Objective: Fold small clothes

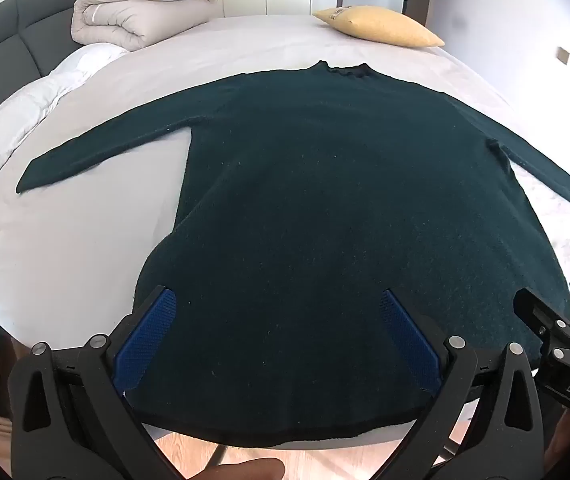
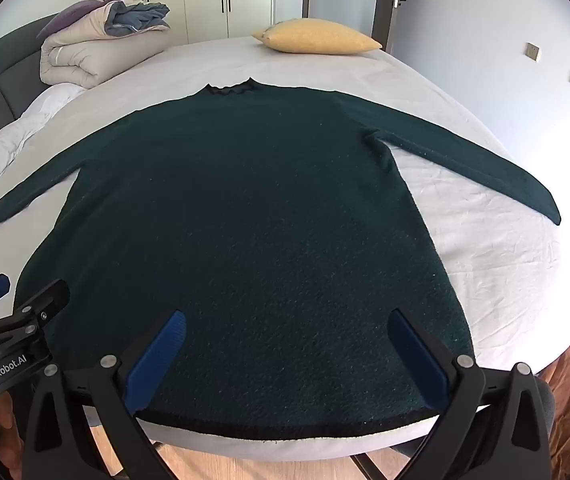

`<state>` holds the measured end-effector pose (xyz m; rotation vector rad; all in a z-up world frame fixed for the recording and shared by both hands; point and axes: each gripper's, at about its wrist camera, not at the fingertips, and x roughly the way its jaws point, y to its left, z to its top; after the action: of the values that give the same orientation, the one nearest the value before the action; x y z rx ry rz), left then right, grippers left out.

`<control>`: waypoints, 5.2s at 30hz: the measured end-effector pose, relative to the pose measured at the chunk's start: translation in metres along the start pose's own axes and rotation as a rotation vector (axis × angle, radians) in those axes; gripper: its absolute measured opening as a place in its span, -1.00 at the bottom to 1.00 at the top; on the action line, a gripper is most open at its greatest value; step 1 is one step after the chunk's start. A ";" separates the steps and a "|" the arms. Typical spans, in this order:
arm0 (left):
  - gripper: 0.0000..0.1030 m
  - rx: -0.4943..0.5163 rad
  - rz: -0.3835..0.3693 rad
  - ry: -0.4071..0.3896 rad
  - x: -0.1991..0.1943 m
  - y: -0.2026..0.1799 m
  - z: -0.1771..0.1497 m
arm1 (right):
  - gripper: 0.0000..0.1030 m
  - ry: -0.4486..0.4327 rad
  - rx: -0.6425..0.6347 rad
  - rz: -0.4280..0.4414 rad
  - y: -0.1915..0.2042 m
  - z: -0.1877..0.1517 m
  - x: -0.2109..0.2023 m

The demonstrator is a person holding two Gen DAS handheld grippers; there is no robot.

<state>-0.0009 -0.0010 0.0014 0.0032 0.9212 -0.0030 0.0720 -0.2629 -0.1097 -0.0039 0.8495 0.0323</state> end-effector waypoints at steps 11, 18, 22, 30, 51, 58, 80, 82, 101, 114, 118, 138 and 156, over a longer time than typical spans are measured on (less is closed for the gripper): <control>1.00 -0.006 -0.003 0.010 0.003 0.002 -0.004 | 1.00 -0.001 0.002 -0.003 -0.001 -0.001 0.000; 1.00 -0.009 0.000 0.013 0.003 -0.001 -0.004 | 1.00 0.000 -0.001 -0.003 0.000 -0.001 0.001; 1.00 -0.008 -0.002 0.015 0.003 0.000 -0.003 | 1.00 0.000 -0.001 -0.003 0.000 -0.001 0.001; 1.00 -0.009 -0.001 0.015 0.003 0.000 -0.003 | 1.00 0.001 0.000 -0.001 0.000 -0.002 0.002; 1.00 -0.010 -0.002 0.016 0.003 0.000 -0.003 | 1.00 0.003 0.000 0.000 0.000 -0.003 0.002; 1.00 -0.009 -0.002 0.017 0.003 0.000 -0.003 | 1.00 0.004 0.001 0.000 -0.001 -0.003 0.002; 1.00 -0.009 -0.004 0.022 0.006 -0.001 -0.007 | 1.00 0.007 0.003 0.002 -0.002 -0.001 0.003; 1.00 -0.008 -0.004 0.024 0.007 -0.001 -0.008 | 1.00 0.008 0.002 0.002 0.000 -0.006 0.004; 1.00 -0.018 -0.001 0.041 0.014 -0.003 -0.011 | 1.00 0.028 0.004 0.004 -0.001 -0.004 0.010; 1.00 0.008 0.022 0.016 0.015 -0.013 -0.003 | 1.00 0.032 0.071 0.015 -0.029 0.002 0.012; 1.00 0.012 -0.006 0.021 0.019 -0.018 0.013 | 1.00 0.016 0.135 0.009 -0.062 0.012 0.010; 1.00 -0.070 -0.286 0.026 0.060 -0.056 0.110 | 0.91 -0.144 1.338 0.376 -0.461 0.011 0.066; 1.00 -0.085 -0.352 0.052 0.126 -0.056 0.128 | -0.16 -0.302 1.584 0.583 -0.480 0.035 0.142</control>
<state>0.1771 -0.0572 -0.0214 -0.2387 0.9631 -0.2914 0.2059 -0.7382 -0.1978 1.6890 0.3630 -0.0975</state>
